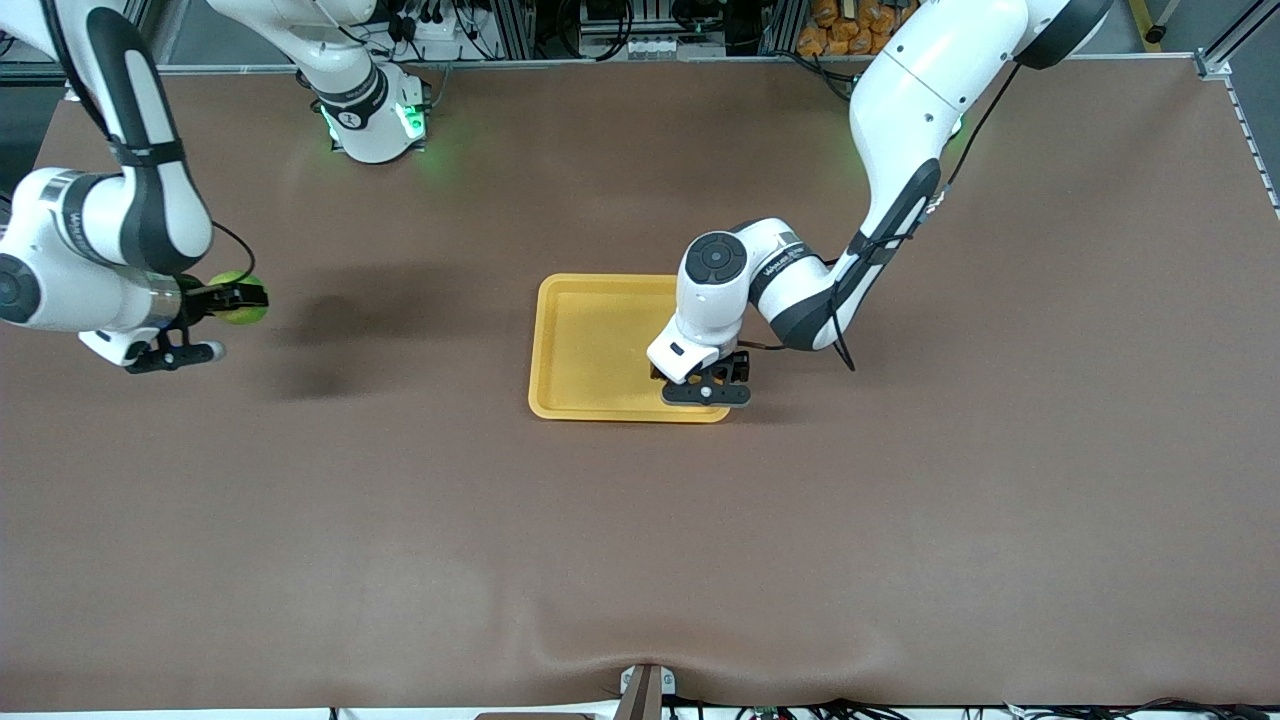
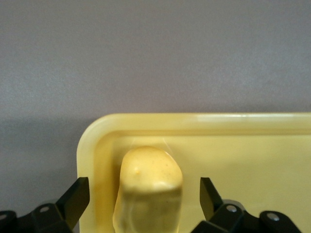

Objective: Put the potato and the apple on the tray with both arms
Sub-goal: 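Release the potato onto the tray while the right gripper lifts the apple, then move the green apple over the tray with the right gripper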

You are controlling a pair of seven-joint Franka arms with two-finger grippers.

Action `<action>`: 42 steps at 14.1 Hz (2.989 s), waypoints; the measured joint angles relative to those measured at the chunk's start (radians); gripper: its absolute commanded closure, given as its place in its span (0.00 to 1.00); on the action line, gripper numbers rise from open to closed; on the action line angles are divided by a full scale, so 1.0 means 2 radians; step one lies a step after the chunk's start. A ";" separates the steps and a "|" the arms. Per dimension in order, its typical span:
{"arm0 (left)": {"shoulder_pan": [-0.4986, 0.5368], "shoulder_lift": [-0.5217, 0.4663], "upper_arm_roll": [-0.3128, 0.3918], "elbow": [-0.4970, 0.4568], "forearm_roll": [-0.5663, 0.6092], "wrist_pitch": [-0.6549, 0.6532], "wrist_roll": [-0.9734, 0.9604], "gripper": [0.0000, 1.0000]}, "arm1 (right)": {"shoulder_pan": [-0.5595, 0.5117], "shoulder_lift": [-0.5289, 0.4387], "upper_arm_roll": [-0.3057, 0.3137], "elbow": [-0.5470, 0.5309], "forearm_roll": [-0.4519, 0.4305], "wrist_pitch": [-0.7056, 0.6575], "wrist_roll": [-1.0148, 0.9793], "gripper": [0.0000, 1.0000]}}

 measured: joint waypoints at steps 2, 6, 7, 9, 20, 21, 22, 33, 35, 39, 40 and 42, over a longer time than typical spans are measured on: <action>0.002 -0.002 0.001 0.005 0.000 -0.002 0.001 0.00 | 0.030 -0.005 0.001 0.000 0.018 -0.004 0.030 1.00; 0.018 -0.032 0.002 0.021 0.000 -0.043 0.008 0.00 | 0.097 -0.014 0.002 0.002 0.040 -0.014 0.119 1.00; 0.029 -0.045 0.000 0.023 -0.002 -0.052 0.019 0.00 | 0.115 -0.016 0.002 0.004 0.048 -0.015 0.140 1.00; 0.053 -0.072 -0.006 0.025 -0.025 -0.070 0.054 0.00 | 0.150 -0.019 0.002 0.006 0.054 -0.015 0.179 1.00; 0.150 -0.190 -0.008 0.088 -0.136 -0.283 0.237 0.00 | 0.278 -0.015 0.002 0.036 0.098 0.006 0.343 1.00; 0.161 -0.195 -0.008 0.091 -0.137 -0.293 0.248 0.00 | 0.290 -0.009 0.002 0.036 0.103 0.018 0.360 1.00; 0.172 -0.201 -0.008 0.092 -0.139 -0.305 0.256 0.00 | 0.300 -0.001 0.002 0.036 0.110 0.031 0.373 1.00; 0.246 -0.279 -0.006 0.096 -0.140 -0.396 0.370 0.00 | 0.392 0.103 0.002 0.083 0.175 0.133 0.480 1.00; 0.261 -0.289 -0.006 0.096 -0.141 -0.403 0.389 0.00 | 0.401 0.123 0.002 0.097 0.181 0.146 0.491 1.00; 0.270 -0.307 -0.006 0.096 -0.141 -0.416 0.399 0.00 | 0.402 0.151 -0.001 0.107 0.182 0.177 0.496 1.00; 0.270 -0.312 -0.006 0.096 -0.141 -0.419 0.399 0.00 | 0.402 0.161 -0.003 0.114 0.182 0.183 0.496 1.00; 0.271 -0.319 -0.006 0.096 -0.141 -0.425 0.399 0.00 | 0.402 0.181 -0.003 0.131 0.182 0.185 0.496 1.00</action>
